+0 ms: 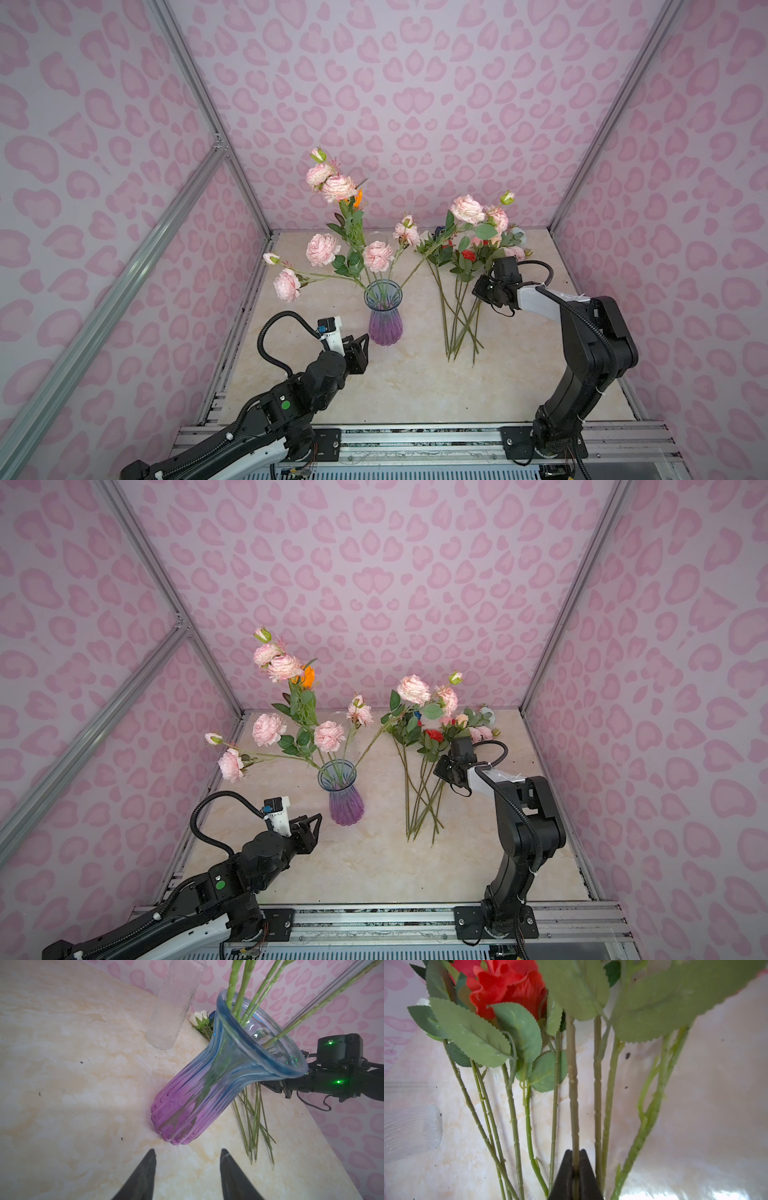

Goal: Arrange the flowers into the vase
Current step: 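Close right gripper on a cream rose stem in the pile, then lift the cream rose upright with right gripper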

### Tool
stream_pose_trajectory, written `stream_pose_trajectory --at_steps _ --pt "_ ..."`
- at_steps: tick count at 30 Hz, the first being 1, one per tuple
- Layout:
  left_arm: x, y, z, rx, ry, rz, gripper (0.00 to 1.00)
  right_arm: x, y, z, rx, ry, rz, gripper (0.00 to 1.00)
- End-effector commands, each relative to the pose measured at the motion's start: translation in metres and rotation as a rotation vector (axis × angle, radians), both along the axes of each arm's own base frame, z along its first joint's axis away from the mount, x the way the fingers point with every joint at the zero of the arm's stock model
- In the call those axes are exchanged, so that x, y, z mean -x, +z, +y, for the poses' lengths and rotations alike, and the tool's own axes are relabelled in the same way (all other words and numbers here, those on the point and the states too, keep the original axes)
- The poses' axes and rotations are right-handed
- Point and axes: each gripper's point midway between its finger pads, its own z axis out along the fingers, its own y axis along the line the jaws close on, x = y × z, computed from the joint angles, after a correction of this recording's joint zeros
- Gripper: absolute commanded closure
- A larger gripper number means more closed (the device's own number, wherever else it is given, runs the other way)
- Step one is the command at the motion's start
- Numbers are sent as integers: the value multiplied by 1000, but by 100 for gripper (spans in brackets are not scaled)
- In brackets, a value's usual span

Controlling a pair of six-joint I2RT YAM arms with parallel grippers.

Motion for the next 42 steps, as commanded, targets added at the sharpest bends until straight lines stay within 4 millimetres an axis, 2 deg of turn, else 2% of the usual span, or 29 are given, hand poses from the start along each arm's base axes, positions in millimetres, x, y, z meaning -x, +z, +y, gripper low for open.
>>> stream_pose_trajectory --at_steps 1,9,17,29,36,42 --pt "-3 11 1 24 15 -30 49 -3 9 3 -42 -3 -41 99" --pt "-3 21 2 28 13 -53 49 4 72 15 -116 46 -212 100" --pt "-2 31 3 45 8 -74 49 27 132 18 -103 82 -377 100" --pt "8 68 -7 105 -97 -160 48 84 196 4 -19 55 -612 100" --pt "18 99 -15 151 -184 -241 46 125 257 15 61 82 -847 100" --pt "32 131 -34 134 -341 -318 35 166 305 42 50 210 -1027 100"
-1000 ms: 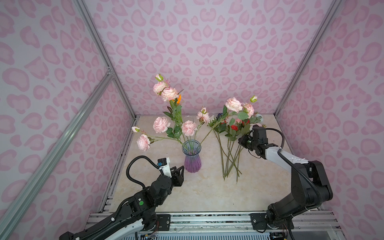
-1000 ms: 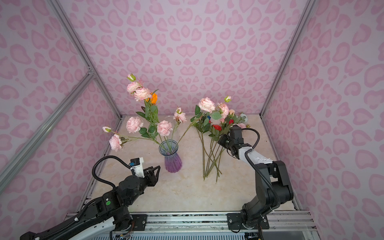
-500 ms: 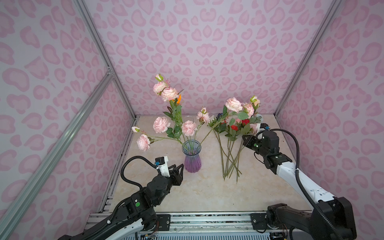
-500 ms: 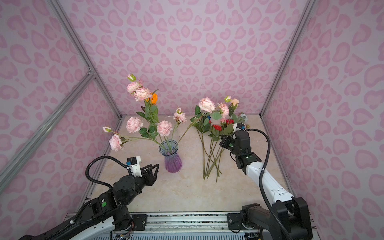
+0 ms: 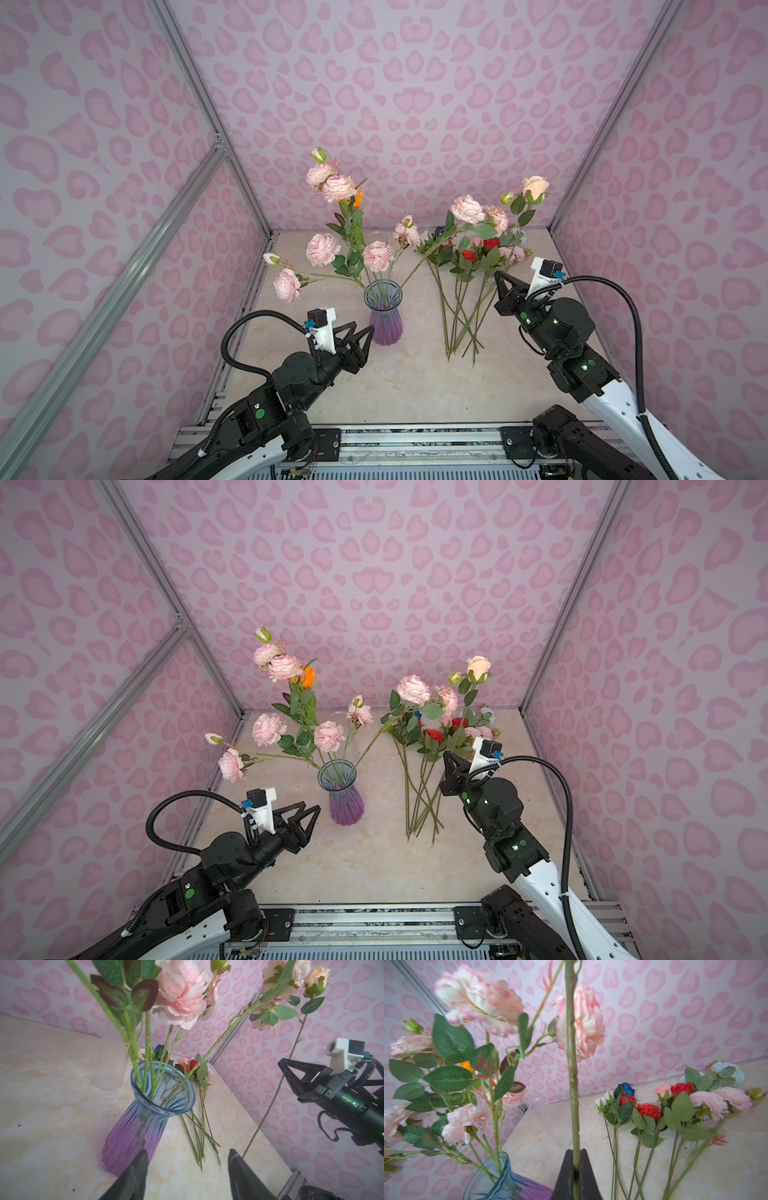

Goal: Arrange the flowers into the vase
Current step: 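Lift the cream rose upright with right gripper, then carry the cream rose toward the left gripper while left gripper reaches to it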

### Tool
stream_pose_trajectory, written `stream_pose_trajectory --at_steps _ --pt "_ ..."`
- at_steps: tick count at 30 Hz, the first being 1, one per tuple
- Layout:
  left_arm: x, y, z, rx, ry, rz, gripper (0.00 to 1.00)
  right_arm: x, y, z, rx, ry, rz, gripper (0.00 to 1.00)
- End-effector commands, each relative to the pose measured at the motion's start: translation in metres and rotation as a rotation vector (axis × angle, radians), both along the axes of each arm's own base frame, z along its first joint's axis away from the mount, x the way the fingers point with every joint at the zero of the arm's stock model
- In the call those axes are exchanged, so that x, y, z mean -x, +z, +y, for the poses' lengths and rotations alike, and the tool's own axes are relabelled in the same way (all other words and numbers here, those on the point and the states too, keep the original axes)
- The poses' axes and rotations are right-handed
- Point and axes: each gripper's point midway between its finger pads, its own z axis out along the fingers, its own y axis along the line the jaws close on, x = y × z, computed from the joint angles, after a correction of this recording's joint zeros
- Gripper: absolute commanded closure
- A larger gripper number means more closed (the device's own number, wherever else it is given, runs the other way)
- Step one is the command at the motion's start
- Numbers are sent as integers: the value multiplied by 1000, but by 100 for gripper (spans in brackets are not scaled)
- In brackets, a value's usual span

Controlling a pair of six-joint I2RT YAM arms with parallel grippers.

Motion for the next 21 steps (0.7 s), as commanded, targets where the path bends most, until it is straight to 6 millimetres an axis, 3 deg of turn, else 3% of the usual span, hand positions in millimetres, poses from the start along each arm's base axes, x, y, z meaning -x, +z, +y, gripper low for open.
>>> stream_pose_trajectory --at_steps 1,10,17,21 --pt "14 37 -18 -1 -137 -112 34 20 28 6 54 22 -130 100" --pt "42 105 -54 -49 -400 -259 34 71 58 41 79 210 -272 100" --pt "46 153 -92 -26 -544 -306 35 92 62 106 155 412 -307 100" --pt "42 167 -108 -7 -575 -324 35 102 58 144 171 520 -305 100"
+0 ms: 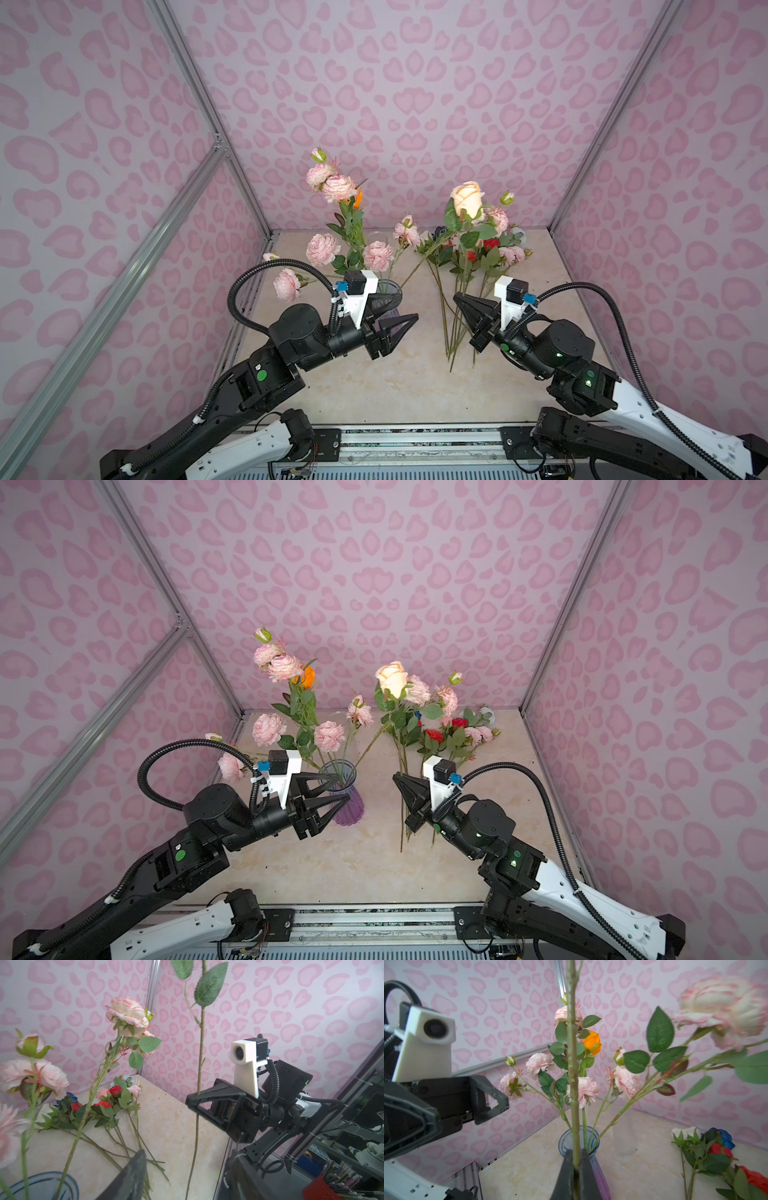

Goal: Arrange the flowers into the vase
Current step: 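Carry the cream rose toward the left gripper while left gripper reaches to it, then close left gripper on the cream rose stem while right gripper opens and withdraws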

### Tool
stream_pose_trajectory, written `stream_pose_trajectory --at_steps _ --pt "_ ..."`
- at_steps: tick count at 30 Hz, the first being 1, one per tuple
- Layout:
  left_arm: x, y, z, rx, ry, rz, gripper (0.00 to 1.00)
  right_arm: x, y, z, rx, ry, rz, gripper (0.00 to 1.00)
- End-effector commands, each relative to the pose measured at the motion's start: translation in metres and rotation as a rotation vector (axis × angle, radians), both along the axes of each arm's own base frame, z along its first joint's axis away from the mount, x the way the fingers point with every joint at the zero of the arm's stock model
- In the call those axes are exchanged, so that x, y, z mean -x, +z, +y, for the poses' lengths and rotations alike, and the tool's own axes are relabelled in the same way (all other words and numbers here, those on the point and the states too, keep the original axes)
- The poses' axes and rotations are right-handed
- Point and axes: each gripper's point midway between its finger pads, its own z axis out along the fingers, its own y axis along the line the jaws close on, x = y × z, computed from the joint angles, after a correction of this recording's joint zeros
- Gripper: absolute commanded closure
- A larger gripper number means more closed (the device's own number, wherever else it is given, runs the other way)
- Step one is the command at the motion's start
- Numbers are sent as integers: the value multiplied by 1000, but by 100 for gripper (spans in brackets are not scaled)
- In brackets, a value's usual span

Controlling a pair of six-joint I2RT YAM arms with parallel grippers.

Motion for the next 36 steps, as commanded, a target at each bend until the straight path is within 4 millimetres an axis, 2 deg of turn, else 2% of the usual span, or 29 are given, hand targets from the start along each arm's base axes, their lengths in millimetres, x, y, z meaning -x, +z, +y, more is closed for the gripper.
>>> stream_pose_trajectory --at_steps 1,7,14,19,22,26,28,29,31,33,36 --pt "6 23 -10 52 -61 -61 36 7 11 22 -9 66 -47 100" --pt "-7 21 -17 77 -21 -81 37 15 14 45 -10 141 -44 100" --pt "-24 22 -18 85 59 -116 49 14 11 56 -46 170 -21 100" --pt "-31 22 -21 90 82 -106 67 16 10 59 -49 184 -17 100" --pt "-35 18 -25 77 87 -99 73 17 12 58 -53 182 -21 100" --pt "-35 16 -28 77 79 -94 93 16 11 56 -53 170 -19 100" --pt "-36 18 -27 79 83 -99 96 15 11 55 -59 163 -15 90" --pt "-36 20 -27 78 86 -105 96 15 11 54 -61 163 -15 78" --pt "-39 26 -23 74 115 -120 96 15 9 53 -50 161 -12 63" --pt "-45 33 -16 49 169 -146 97 13 2 49 -20 139 -9 57" --pt "-54 49 -1 -7 266 -213 96 7 -10 33 22 64 -4 56"
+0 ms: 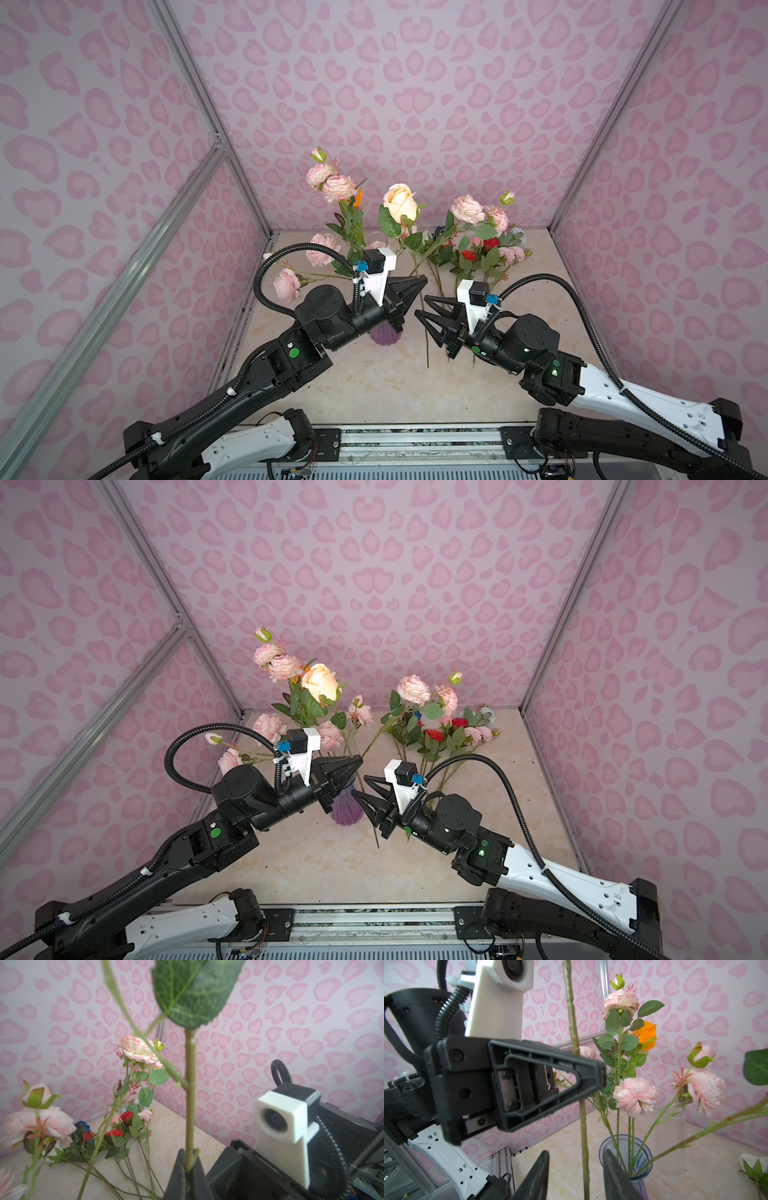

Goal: Arrange the flowers into the vase
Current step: 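Close left gripper on the cream rose stem while right gripper opens and withdraws, then carry the cream rose over the vase and lower it with left gripper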

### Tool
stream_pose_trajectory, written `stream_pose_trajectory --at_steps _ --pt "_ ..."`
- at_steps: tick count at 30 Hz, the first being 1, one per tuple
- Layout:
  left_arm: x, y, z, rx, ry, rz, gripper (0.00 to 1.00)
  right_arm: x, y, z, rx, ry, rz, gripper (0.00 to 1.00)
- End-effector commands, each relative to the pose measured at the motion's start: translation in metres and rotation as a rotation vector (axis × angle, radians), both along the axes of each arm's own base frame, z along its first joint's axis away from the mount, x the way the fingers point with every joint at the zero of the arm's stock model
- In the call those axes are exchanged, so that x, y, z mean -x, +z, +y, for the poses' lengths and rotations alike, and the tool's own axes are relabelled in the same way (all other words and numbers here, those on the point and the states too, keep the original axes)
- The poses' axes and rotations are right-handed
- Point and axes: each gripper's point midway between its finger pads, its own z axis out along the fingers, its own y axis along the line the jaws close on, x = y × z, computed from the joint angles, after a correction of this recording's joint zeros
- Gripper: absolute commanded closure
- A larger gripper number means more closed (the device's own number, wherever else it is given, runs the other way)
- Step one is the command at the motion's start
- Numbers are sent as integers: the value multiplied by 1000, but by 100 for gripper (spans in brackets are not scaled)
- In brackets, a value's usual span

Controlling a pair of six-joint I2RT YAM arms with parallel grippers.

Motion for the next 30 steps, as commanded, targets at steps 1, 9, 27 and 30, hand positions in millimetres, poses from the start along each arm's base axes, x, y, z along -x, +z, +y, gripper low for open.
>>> stream_pose_trajectory --at_steps 1,9,27,30 --pt "-13 23 22 -60 152 -106 96 -8 -17 -20 56 -96 -5 55" --pt "-20 79 53 -114 329 -308 96 -20 -10 -93 5 -344 -25 53" --pt "-62 64 32 -178 404 -300 96 -37 -27 -105 -5 -372 15 54" --pt "-79 37 29 -190 423 -238 97 -40 -29 -108 -4 -379 20 54"
